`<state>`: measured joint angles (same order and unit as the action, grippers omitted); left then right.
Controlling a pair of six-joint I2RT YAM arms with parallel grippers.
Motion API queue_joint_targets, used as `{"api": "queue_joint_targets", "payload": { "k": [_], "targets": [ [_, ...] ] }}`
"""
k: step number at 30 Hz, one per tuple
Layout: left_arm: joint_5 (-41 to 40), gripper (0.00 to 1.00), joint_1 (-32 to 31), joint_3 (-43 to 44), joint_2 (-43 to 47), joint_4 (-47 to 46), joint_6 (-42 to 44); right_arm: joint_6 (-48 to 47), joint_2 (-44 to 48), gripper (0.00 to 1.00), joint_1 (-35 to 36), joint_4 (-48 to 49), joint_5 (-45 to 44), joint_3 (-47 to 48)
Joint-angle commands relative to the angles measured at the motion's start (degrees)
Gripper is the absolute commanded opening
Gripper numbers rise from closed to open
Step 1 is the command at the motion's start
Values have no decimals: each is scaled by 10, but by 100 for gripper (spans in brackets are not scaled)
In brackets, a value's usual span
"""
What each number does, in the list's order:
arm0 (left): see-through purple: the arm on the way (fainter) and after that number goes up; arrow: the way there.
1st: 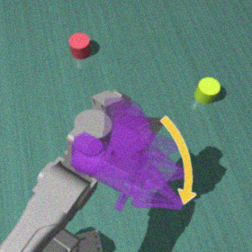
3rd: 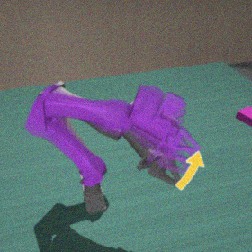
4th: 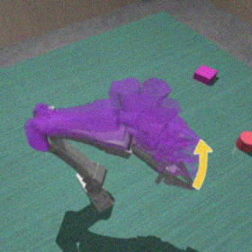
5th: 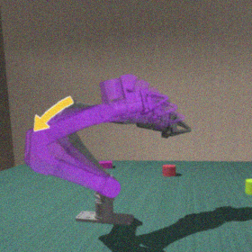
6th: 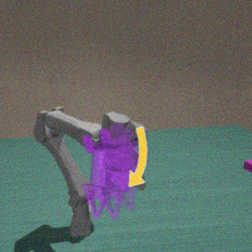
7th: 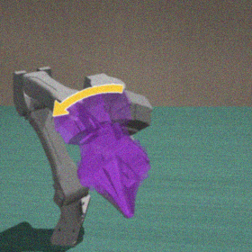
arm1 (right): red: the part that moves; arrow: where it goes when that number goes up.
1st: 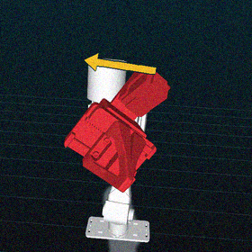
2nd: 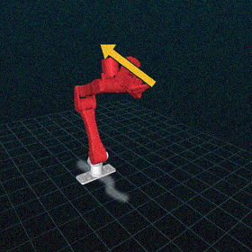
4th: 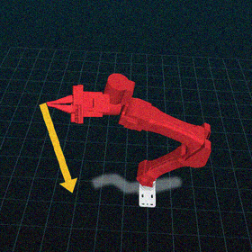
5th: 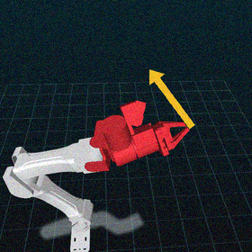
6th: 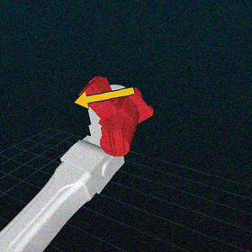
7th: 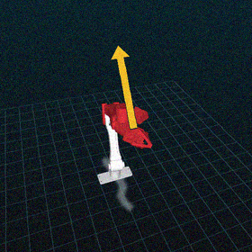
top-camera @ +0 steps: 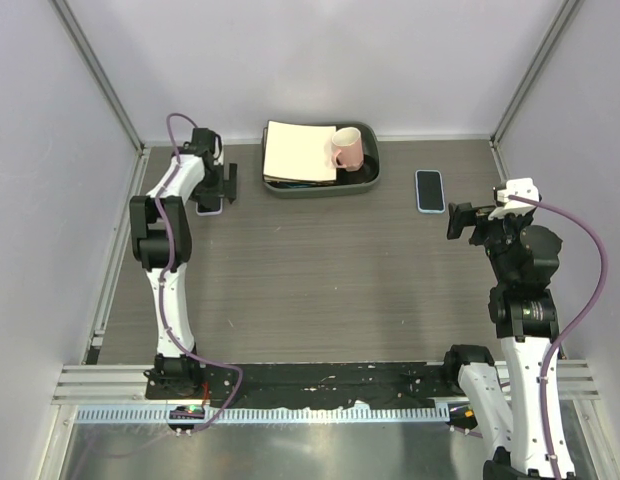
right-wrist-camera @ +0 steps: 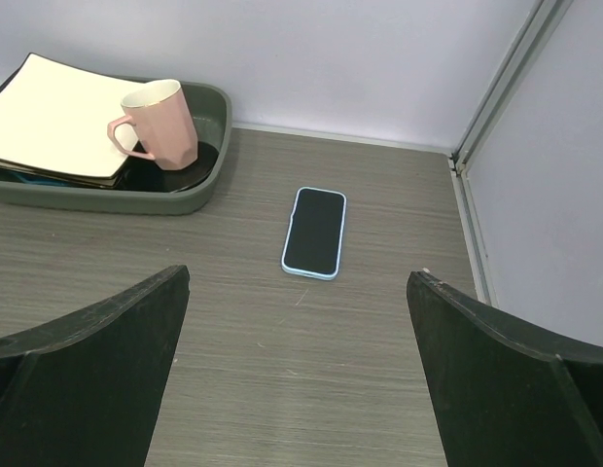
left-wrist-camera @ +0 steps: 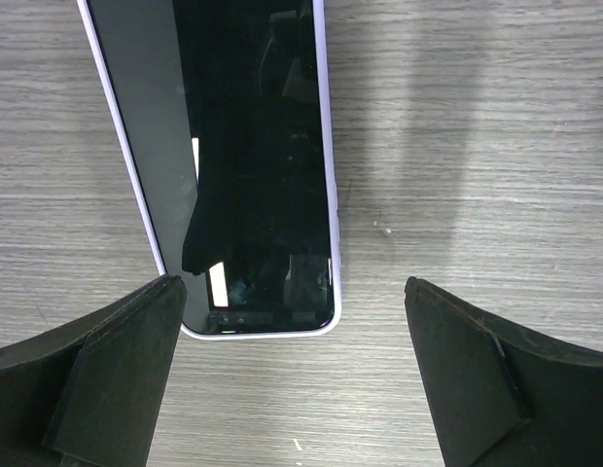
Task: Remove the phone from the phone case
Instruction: Pick up the phone at the center of the board.
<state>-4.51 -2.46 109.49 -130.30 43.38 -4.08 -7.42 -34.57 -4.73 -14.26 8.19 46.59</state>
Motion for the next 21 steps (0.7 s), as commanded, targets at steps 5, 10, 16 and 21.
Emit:
{"api": "queue_joint_targets", "payload": {
  "k": [5,10,16,21],
  "targets": [
    [0,100,11,38,12,7,-10,-8,-9,100,-3,13,7,3],
    [13,100,22,61,-5,23,-20,-9,-12,100,-3,12,7,3],
    [9,100,39,85,-34,36,-16,-9,-18,100,-3,11,9,3],
    [17,100,39,118,-65,65,-19,-9,-23,100,-4,11,5,4]
  ]
}}
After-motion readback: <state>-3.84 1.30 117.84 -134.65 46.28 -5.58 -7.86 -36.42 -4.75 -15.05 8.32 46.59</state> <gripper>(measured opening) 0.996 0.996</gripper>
